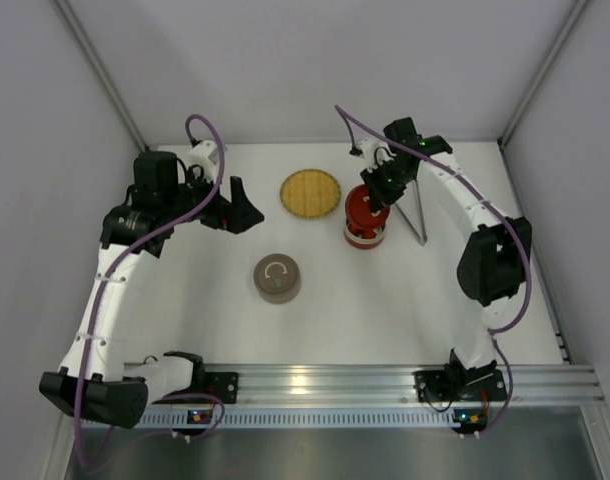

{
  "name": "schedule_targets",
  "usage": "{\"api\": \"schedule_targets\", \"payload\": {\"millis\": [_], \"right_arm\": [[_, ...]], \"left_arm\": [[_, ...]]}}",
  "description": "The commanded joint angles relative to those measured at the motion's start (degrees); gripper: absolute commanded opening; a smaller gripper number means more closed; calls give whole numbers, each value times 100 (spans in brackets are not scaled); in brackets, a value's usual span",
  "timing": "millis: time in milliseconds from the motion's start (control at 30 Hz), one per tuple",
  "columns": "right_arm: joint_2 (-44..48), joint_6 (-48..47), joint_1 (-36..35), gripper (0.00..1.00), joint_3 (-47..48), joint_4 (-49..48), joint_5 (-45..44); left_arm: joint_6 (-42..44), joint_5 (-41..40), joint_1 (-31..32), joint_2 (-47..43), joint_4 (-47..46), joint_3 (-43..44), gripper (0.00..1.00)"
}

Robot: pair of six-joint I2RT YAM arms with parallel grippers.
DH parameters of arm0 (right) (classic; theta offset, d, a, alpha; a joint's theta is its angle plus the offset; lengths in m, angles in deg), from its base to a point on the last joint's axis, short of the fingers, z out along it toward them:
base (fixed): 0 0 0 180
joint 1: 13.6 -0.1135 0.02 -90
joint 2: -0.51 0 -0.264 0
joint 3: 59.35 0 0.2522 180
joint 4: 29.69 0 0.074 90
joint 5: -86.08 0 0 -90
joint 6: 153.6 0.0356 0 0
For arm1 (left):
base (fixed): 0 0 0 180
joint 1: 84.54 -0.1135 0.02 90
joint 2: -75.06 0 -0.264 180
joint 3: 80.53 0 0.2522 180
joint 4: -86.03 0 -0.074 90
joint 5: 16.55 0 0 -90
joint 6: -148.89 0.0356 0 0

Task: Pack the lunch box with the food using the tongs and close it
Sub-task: Close the box lid on the packing box.

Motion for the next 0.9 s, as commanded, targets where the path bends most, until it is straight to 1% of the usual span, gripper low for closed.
{"api": "schedule_targets", "payload": {"millis": [0, 133, 333, 567, 867], "right_arm": [[-419, 84, 44, 0, 715, 361, -123], [-1122, 58, 44, 0, 1269, 616, -158], [-1659, -47, 52, 0, 1770, 923, -333], [-1923, -118, 52, 0, 1771, 1029, -360], [-1915, 14, 52, 4, 1657, 731, -184]], "left_arm": [[167, -175, -13, -206, -14, -136, 98], [194, -219, -13, -295, -23, -233, 98], [185, -201, -13, -374, -101, -373, 98], [115, -104, -13, -365, -242, -505, 98], [106, -78, -13, -383, -233, -523, 98]]}}
